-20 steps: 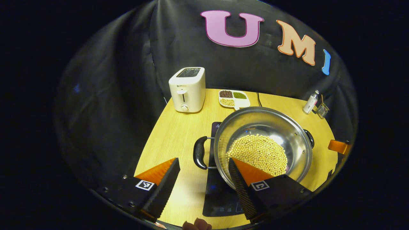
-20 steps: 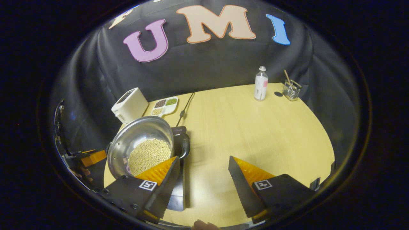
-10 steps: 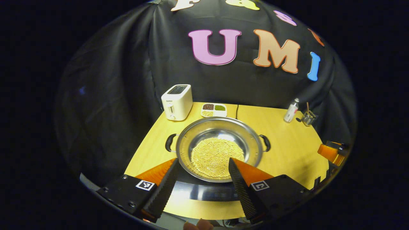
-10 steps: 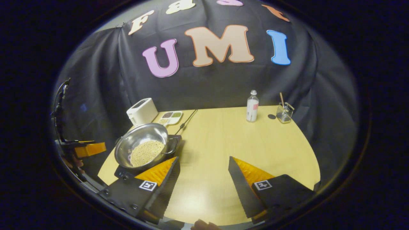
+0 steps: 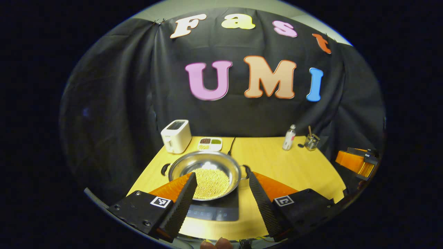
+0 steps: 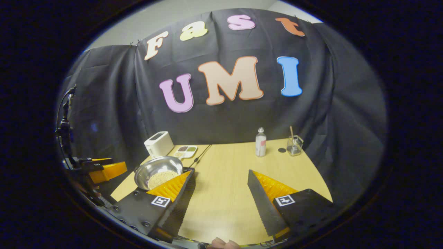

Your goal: First push the handle of the pot to place it horizontally, then grasp the pot with both hands and set it on the induction cooktop.

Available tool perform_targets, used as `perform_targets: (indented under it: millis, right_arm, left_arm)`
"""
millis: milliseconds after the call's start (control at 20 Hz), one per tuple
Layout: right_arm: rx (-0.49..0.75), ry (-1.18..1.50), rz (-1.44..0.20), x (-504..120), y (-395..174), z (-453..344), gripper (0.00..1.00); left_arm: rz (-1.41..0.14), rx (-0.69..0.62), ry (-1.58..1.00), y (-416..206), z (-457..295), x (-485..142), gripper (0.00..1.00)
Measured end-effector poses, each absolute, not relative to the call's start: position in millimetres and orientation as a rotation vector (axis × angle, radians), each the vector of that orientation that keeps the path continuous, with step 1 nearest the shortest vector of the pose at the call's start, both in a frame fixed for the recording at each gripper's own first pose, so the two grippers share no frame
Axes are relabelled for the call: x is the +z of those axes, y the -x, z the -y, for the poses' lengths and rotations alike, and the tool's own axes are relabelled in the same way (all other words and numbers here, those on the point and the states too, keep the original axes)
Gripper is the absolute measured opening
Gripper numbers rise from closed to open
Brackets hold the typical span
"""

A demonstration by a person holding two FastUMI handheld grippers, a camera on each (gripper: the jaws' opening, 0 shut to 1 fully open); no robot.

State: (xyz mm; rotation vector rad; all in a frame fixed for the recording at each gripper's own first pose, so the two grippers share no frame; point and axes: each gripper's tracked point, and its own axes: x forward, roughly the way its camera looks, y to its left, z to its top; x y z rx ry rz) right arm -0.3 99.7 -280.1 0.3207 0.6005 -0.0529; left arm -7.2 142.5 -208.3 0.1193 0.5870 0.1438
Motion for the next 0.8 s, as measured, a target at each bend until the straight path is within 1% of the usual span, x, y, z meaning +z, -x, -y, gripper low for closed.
perform_targets:
  millis: [50, 100, 150, 200, 300, 350, 450, 500, 550, 650, 800]
  right_arm:
    - [-0.064, -0.312, -0.568, -263.5, -3.4, -94.7, 0.91]
    - [-0.076, -0.299, -0.543, -249.0, -5.5, -90.3, 0.90]
    - [-0.085, -0.292, -0.520, -234.3, -7.2, -88.9, 0.93]
    - [-0.086, -0.290, -0.492, -216.7, -9.4, -90.5, 0.91]
    - [-0.098, -0.277, -0.448, -188.1, -14.3, -88.6, 0.90]
    - [-0.110, -0.277, -0.427, -174.5, -16.1, -87.0, 0.90]
    - [-0.128, -0.283, -0.372, -143.2, -17.9, -90.6, 0.91]
    - [-0.140, -0.277, -0.348, -133.0, -16.2, -90.0, 0.90]
    - [-0.154, -0.269, -0.338, -126.6, -13.2, -89.9, 0.91]
    - [-0.181, -0.259, -0.322, -119.5, -2.6, -92.2, 0.91]
    - [-0.215, -0.211, -0.330, -114.5, 13.4, -86.8, 0.91]
  left_arm:
    - [-0.546, 0.127, -0.124, -1.9, -134.3, -191.2, 0.93]
    - [-0.506, 0.117, -0.127, -6.3, -126.2, -173.0, 0.93]
    - [-0.465, 0.115, -0.124, -9.7, -120.7, -154.6, 0.93]
    - [-0.416, 0.111, -0.110, -13.1, -114.8, -136.5, 0.93]
    - [-0.348, 0.104, -0.086, -11.9, -108.2, -109.7, 0.93]
    - [-0.334, 0.099, -0.086, -9.1, -108.0, -98.7, 0.92]
    - [-0.276, 0.091, -0.115, -3.9, -111.3, -70.3, 0.93]
    - [-0.242, 0.088, -0.134, -3.0, -114.2, -57.4, 0.91]
    - [-0.220, 0.083, -0.152, -2.4, -114.4, -49.7, 0.92]
    - [-0.222, 0.071, -0.163, 2.5, -112.4, -56.2, 0.87]
    - [-0.265, 0.029, -0.050, 19.5, -93.8, -72.7, 0.88]
